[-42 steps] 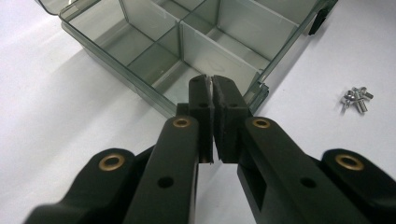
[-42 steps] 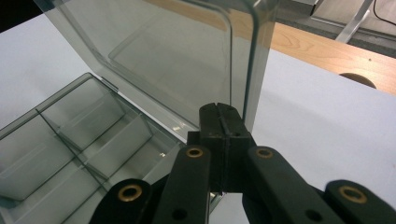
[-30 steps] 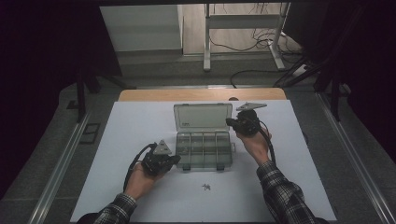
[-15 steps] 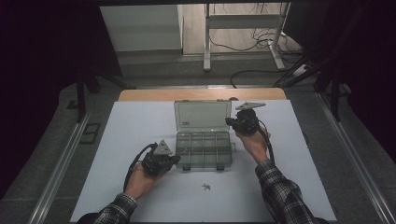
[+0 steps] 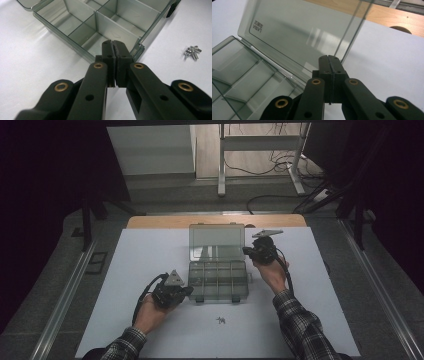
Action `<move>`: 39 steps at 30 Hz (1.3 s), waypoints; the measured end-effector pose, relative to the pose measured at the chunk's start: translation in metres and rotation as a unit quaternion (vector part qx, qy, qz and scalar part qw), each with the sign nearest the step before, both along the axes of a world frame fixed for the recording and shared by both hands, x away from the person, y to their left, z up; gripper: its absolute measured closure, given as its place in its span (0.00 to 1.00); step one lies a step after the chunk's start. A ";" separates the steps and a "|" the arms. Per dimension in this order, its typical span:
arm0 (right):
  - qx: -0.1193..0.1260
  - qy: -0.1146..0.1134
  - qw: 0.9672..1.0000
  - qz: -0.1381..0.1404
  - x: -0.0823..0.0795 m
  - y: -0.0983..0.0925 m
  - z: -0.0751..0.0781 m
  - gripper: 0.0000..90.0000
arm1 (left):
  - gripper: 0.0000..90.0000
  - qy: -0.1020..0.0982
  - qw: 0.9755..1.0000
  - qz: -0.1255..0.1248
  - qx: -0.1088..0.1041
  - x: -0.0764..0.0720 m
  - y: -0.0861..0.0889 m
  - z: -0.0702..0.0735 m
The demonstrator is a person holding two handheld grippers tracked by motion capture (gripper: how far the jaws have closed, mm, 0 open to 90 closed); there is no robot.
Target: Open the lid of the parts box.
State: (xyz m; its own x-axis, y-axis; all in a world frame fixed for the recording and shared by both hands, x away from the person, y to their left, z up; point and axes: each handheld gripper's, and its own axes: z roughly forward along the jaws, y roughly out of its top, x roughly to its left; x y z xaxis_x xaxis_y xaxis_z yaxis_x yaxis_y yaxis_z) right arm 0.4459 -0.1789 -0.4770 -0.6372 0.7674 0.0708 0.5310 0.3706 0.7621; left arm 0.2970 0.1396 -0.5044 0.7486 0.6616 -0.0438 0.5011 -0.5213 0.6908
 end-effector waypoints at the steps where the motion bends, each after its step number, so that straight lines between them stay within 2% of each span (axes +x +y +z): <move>1: -0.001 0.000 1.000 0.001 0.000 0.000 0.000 0.99 | 0.98 0.000 1.000 0.000 0.000 0.000 0.000 0.000; 16: -0.012 0.000 1.000 0.015 -0.008 0.000 0.007 0.98 | 0.97 0.001 1.000 0.010 -0.007 0.001 0.002 0.001; 21: -0.019 -0.004 1.000 0.019 -0.012 0.001 0.010 0.94 | 0.96 0.002 1.000 0.021 -0.018 0.001 0.006 0.004; 27: -0.028 -0.006 0.999 0.026 -0.017 0.001 0.014 0.88 | 0.94 -0.005 0.999 0.019 -0.028 0.000 0.006 0.007; 39: -0.029 -0.007 0.999 0.030 -0.026 0.001 0.020 0.75 | 0.82 -0.003 0.999 0.031 -0.044 -0.002 0.012 0.014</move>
